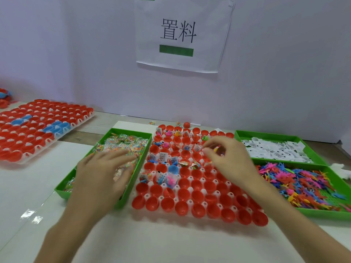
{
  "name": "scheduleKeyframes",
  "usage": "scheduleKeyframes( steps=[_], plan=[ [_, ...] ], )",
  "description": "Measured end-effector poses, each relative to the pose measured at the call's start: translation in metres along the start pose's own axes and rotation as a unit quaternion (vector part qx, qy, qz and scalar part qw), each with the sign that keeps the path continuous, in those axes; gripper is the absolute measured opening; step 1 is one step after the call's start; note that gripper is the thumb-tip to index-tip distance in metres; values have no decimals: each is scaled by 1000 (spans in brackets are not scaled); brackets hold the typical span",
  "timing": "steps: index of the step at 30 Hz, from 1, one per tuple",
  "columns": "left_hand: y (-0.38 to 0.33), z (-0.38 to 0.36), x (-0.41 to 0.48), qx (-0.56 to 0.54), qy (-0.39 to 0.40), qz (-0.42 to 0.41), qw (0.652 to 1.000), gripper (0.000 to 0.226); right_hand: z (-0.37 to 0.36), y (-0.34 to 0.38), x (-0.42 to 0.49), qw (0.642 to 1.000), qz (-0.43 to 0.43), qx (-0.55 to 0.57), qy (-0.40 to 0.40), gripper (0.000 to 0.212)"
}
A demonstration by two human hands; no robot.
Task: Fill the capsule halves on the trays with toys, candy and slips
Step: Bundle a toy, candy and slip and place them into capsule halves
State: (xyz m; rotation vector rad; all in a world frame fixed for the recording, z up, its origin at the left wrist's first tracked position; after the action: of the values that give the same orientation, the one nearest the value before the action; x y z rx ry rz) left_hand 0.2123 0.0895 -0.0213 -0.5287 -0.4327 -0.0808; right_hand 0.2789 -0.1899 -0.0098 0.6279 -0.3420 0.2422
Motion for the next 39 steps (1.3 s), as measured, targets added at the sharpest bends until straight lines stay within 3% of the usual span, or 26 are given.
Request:
scheduleKeyframes(
  steps=[3, 6, 10, 13, 21, 27, 32, 39],
  plan=[
    [37, -9, 17, 29, 40, 94, 994, 26, 43, -64, 13, 994, -86, -24, -63, 13],
    [54, -17, 25, -29, 35, 120, 992, 20, 79, -135, 20, 975, -170, -126, -75, 18],
    [62, -15, 27, -67, -15, 122, 990, 11, 95, -214, 16, 935, -264, -235, -1, 36],
    [59, -14, 23, -74, -45, 107, 990, 17, 82, -244, 10, 915, -303, -253, 78, 37],
    [54, 6, 19, -64, -168, 62, 982, 12, 78, -242, 13, 937, -288, -194, 28, 23],
    [58, 29, 5, -182, -281, 39, 941, 13, 87, -247, 2, 933, -340, -95, -71, 31],
    [55, 28, 2, -207, -289, 30, 934, 20, 95, -244, -7, 928, -343, -40, -136, 27],
    [42, 26, 0, -194, -278, 13, 941, 14, 109, -236, -14, 925, -328, -58, -183, 25]
  ],
)
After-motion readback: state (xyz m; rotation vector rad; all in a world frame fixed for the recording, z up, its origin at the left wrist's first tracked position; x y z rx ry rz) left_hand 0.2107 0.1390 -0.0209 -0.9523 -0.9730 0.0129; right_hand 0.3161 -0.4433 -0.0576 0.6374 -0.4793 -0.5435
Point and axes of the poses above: each hand's wrist, its own x-axis towards the middle knuckle, its own z-axis out of the back of the hand, y = z × x, the point moved 10 cm from there along x, towards the middle knuckle, and after that the axes turned 7 degrees about -x, right-handed, at the moved point
